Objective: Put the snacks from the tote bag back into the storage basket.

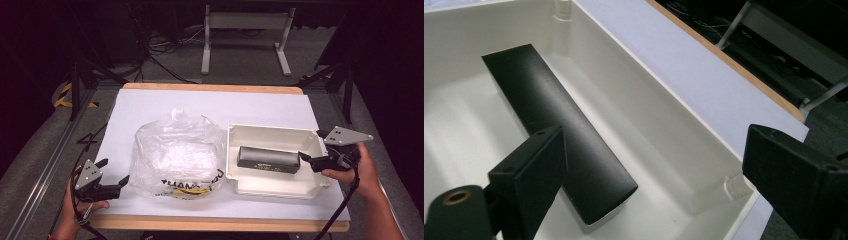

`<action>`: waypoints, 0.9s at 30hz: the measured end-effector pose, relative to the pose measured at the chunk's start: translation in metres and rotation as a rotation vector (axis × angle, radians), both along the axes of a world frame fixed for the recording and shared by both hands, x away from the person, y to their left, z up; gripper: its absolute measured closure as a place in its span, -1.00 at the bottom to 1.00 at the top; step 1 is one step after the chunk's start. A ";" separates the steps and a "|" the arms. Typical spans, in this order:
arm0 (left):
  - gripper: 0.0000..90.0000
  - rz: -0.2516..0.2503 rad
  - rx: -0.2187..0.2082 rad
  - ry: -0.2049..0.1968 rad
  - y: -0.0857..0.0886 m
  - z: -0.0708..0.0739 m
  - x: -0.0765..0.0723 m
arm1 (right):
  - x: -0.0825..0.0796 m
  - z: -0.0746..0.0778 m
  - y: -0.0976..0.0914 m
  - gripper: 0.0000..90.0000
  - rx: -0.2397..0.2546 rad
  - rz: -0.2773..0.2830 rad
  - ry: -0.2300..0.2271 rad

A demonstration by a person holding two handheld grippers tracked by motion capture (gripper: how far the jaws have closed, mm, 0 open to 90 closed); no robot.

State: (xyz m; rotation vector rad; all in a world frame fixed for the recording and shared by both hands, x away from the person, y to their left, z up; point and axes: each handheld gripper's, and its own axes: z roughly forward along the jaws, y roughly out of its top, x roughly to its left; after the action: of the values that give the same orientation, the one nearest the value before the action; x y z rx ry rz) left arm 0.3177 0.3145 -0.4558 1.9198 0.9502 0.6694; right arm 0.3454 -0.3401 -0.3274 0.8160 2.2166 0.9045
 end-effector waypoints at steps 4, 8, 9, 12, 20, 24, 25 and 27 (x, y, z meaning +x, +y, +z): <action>-0.82 0.003 -0.003 -0.002 0.001 0.000 0.000 | -0.007 -0.002 -0.003 -0.74 0.006 -0.005 0.000; -0.83 -0.001 -0.001 0.000 0.000 0.000 0.000 | -0.016 -0.008 -0.008 -0.74 0.018 -0.022 -0.008; -0.82 -0.001 -0.002 0.000 0.000 0.000 0.000 | -0.017 -0.009 -0.009 -0.74 0.024 -0.023 -0.011; -0.83 -0.002 0.000 0.001 0.000 0.000 0.000 | -0.022 -0.013 -0.013 -0.76 0.040 -0.027 -0.005; -0.83 -0.004 0.003 0.002 0.000 0.000 0.000 | -0.031 -0.026 -0.019 -0.78 0.060 -0.047 -0.003; -0.83 -0.005 0.006 0.002 0.000 0.000 0.000 | -0.036 -0.032 -0.021 -0.78 0.067 -0.065 -0.012; -0.83 -0.005 0.006 0.002 0.000 0.000 0.000 | -0.038 -0.034 -0.022 -0.78 0.077 -0.069 -0.013; -0.83 -0.005 0.000 0.006 0.000 0.000 0.000 | -0.039 -0.035 -0.023 -0.78 0.083 -0.069 -0.016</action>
State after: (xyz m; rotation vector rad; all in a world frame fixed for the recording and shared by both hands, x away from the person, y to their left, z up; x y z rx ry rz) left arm 0.3177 0.3143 -0.4563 1.9250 0.9483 0.6613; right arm 0.3067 -0.3626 -0.3623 0.9144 2.1362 0.9714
